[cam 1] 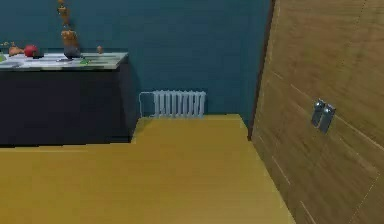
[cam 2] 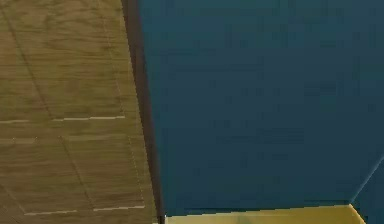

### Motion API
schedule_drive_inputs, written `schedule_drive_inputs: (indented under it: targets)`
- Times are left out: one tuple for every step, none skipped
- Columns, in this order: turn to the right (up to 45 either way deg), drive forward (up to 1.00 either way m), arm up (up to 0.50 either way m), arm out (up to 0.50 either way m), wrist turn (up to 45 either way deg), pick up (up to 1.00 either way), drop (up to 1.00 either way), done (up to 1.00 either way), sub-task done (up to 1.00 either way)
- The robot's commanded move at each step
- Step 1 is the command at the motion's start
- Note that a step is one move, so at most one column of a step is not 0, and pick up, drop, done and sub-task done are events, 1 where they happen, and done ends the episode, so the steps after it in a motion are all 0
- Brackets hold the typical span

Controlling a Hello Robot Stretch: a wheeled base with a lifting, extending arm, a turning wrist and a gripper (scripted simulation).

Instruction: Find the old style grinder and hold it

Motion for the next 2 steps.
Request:
schedule_drive_inputs:
  targets:
    - [-45.0, 0.00, 0.00, 0.00, 0.0, 0.00, 0.00, 0.00, 0.00]
    - [0.0, 1.00, 0.00, 0.00, 0.0, 0.00, 0.00, 0.00, 0.00]
